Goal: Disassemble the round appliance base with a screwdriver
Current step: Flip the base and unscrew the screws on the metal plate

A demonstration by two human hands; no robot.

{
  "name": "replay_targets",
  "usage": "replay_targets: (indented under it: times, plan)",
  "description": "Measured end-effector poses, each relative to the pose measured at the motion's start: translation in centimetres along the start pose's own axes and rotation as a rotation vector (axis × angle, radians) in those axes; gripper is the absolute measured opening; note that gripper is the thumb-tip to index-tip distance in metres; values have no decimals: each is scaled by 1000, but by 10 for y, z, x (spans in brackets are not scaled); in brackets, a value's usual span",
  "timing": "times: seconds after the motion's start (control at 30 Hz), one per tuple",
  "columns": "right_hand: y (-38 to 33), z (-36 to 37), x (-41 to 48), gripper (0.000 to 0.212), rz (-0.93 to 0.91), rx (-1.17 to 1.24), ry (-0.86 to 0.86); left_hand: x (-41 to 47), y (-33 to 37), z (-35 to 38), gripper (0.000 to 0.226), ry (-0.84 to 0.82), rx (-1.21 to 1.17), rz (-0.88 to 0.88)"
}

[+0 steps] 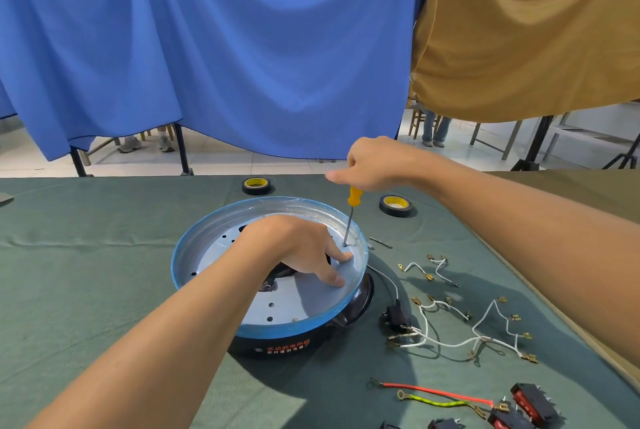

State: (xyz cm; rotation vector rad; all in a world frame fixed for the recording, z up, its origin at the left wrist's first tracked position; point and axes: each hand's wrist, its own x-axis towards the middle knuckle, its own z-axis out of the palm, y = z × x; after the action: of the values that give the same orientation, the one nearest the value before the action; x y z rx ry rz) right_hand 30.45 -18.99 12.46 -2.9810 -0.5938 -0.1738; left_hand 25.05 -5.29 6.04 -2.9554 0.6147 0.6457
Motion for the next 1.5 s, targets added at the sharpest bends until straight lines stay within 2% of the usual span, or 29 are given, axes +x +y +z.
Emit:
replay_targets:
  times: [0.07, 0.1, 0.17, 0.2, 0.33, 0.37, 0.47, 0.5, 0.63, 0.73, 0.83, 0.9, 0.93, 1.03, 1.13, 1.23, 1.33, 1.5]
  plan:
    - [1, 0, 0, 58, 24, -2, 30, 0, 1, -1, 56, -2, 4, -1]
    - [1, -1, -1, 52, 9, 14, 24, -1, 1, -1, 56, -4, 5, -2]
    - [1, -2, -1, 27, -35, 77, -10, -1, 2, -2, 56, -10, 3, -4]
    - [0, -3, -2, 23, -39, 99, -22, -1, 2, -2, 56, -12, 2, -4]
    - [0, -1, -3, 56, 40, 68, 10, -1, 2, -2, 56, -11, 5, 4]
    - [0, 0, -4, 54, 34, 71, 25, 0, 2, -2, 56, -11, 7, 7]
    - [1, -1, -5, 26, -11, 119, 4, 0, 0, -2, 56, -16, 15, 5]
    - [1, -2, -6, 26, -9, 115, -7, 1, 0, -2, 55, -16, 15, 3]
    - [2, -1, -8, 51, 40, 70, 21, 1, -4, -3, 48, 3, -16, 24]
    - [0, -3, -9, 32, 4, 96, 14, -1, -12, -3, 34, 85, -149, 26]
    - [-2, -5, -11, 36, -8, 59, -30, 3, -18, -1, 16, 222, -279, -35]
    - [0, -5, -12, 45, 11, 19, -17, 10, -18, 2, 9, 335, -276, -64]
    - [1, -4, -11, 49, 13, 17, -2, 14, -16, 3, 11, 407, -265, -83]
    - [-1, -5, -14, 32, -33, 80, -6, 26, -13, 4, 20, 540, -295, -127]
    - [-1, -5, -14, 35, -61, 49, -48, 32, -11, 5, 22, 543, -336, -112]
    - [3, -3, -13, 45, -21, 26, -14, 33, -11, 5, 17, 547, -330, -90]
    - [3, -1, -13, 29, -57, 95, -9, 33, -10, 5, 20, 528, -318, -91]
    - [3, -2, -13, 37, -44, 86, -43, 32, -7, 8, 19, 570, -262, -108]
